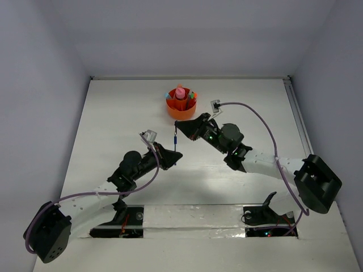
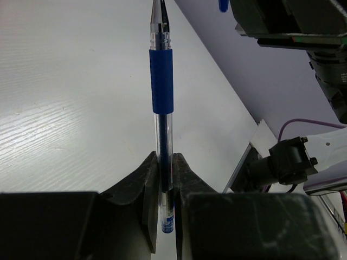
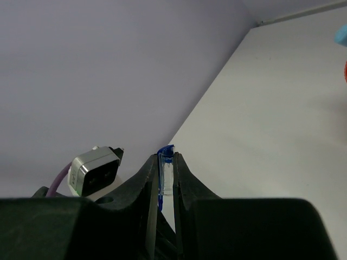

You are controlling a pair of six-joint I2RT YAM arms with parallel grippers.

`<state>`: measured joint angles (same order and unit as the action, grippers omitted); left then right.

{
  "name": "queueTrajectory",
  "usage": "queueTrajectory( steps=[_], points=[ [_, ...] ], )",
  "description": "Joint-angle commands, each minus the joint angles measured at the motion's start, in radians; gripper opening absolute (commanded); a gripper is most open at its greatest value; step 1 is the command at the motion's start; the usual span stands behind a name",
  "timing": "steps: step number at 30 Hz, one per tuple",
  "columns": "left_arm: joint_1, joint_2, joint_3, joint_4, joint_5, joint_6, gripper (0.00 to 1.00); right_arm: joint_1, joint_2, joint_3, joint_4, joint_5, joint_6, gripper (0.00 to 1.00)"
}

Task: Sort the stationery into containers
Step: Close the pen cap on the pen.

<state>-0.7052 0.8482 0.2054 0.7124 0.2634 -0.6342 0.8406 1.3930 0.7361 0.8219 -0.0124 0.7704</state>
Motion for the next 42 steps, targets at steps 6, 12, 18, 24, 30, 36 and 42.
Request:
queueTrajectory(
  steps=[6, 12, 18, 24, 30, 36, 42],
  points=[
    [0.0, -0.008, 0.052, 0.052, 0.046, 0.022, 0.0, 0.011, 0.018, 0.089, 0.019, -0.04, -0.034, 0.0],
    [0.0, -0.034, 0.051, 0.039, 0.048, 0.034, 0.0, 0.011, 0.043, 0.095, 0.019, -0.057, -0.02, 0.0],
    [0.0, -0.078, 0.048, 0.036, 0.05, 0.03, 0.0, 0.011, 0.047, 0.089, 0.026, -0.061, -0.022, 0.0],
    [0.0, -0.094, 0.052, 0.022, 0.05, 0.03, 0.0, 0.011, 0.038, 0.086, 0.029, -0.063, -0.029, 0.0],
    [0.0, -0.078, 0.051, 0.03, 0.056, 0.025, 0.0, 0.011, 0.023, 0.083, 0.037, -0.055, -0.036, 0.0],
    [0.0, -0.051, 0.051, 0.039, 0.062, 0.024, 0.0, 0.011, 0.018, 0.089, 0.042, -0.057, -0.039, 0.0],
    [0.0, -0.08, 0.046, 0.025, 0.031, 0.025, 0.0, 0.011, 0.006, 0.052, 0.077, -0.04, -0.04, 0.0]
  ],
)
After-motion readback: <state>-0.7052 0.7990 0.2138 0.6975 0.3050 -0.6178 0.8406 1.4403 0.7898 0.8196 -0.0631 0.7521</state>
